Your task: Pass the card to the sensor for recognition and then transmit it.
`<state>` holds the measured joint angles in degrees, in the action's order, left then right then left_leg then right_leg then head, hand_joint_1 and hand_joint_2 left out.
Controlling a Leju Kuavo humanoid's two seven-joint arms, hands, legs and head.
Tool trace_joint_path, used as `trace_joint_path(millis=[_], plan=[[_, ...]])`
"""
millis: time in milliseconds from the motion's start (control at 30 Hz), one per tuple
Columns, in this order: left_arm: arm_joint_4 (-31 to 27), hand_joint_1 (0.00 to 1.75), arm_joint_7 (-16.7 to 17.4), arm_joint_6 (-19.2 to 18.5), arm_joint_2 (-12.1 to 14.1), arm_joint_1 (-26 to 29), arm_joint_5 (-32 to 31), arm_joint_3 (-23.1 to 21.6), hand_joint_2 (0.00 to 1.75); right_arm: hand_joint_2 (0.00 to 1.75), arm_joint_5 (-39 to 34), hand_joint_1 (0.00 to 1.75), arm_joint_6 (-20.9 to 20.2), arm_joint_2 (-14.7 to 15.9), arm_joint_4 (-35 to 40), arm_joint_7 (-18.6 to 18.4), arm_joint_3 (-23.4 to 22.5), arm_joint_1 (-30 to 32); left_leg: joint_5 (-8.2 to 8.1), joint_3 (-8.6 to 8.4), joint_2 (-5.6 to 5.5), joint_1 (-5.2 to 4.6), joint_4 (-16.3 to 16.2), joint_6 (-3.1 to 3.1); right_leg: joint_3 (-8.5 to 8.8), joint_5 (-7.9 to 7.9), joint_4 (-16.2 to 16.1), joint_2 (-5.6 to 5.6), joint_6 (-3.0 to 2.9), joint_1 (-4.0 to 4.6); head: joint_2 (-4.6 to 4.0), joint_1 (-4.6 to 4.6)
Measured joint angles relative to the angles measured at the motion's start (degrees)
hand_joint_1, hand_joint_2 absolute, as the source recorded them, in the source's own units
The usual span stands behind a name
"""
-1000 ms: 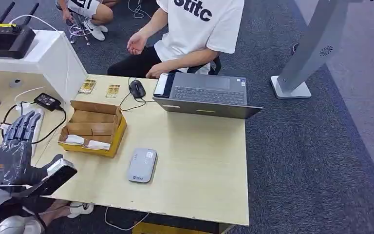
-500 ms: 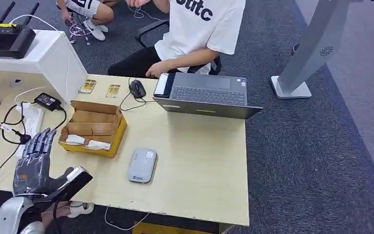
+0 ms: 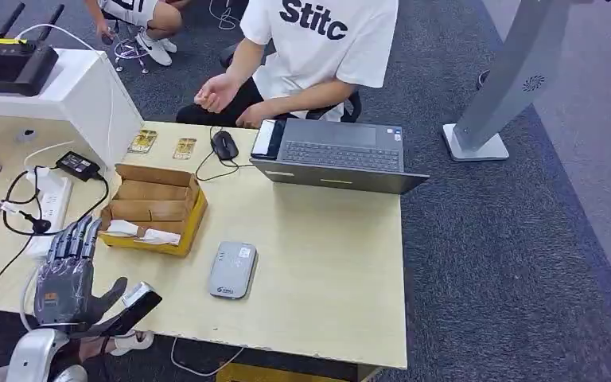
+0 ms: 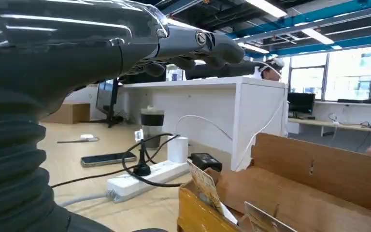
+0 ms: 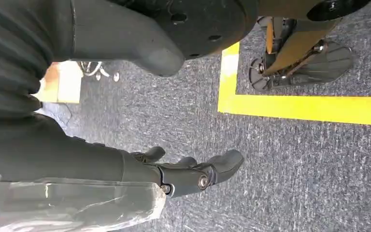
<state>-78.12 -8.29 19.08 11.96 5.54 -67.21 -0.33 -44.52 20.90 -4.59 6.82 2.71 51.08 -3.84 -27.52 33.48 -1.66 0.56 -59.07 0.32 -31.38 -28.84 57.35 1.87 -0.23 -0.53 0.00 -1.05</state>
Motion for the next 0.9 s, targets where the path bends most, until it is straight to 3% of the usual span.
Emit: trace_joint_path(millis=[300, 633, 900], plan=[[1.51, 0.0, -3.14, -0.24, 0.31, -1.09, 0.44, -0.02, 1.75, 1.75, 0.85, 0.0, -0.35, 0.2, 0.0, -0.15, 1.92, -0.06, 0.0, 0.0, 0.0, 0.0, 0.0, 0.0, 0.0, 0.0, 0.0, 0.0, 0.0, 0.0, 0.0, 0.0], [4.26, 0.0, -3.04, -3.3, 1.73, -3.8, 1.37, -0.13, 1.75, 1.75, 0.96, 0.0, -0.66, 0.41, 0.0, -0.74, 2.82, -0.07, 0.0, 0.0, 0.0, 0.01, 0.0, 0.0, 0.0, 0.0, 0.0, 0.0, 0.0, 0.01, 0.0, 0.02], [5.25, 0.0, -2.73, -3.65, 2.25, -4.96, 1.59, -0.13, 1.75, 1.75, 0.96, 0.0, -0.92, 0.52, 0.0, -0.81, 3.32, -0.07, 0.0, 0.0, 0.0, 0.01, 0.0, 0.0, 0.0, 0.0, 0.0, 0.0, 0.0, 0.01, 0.0, -0.02]])
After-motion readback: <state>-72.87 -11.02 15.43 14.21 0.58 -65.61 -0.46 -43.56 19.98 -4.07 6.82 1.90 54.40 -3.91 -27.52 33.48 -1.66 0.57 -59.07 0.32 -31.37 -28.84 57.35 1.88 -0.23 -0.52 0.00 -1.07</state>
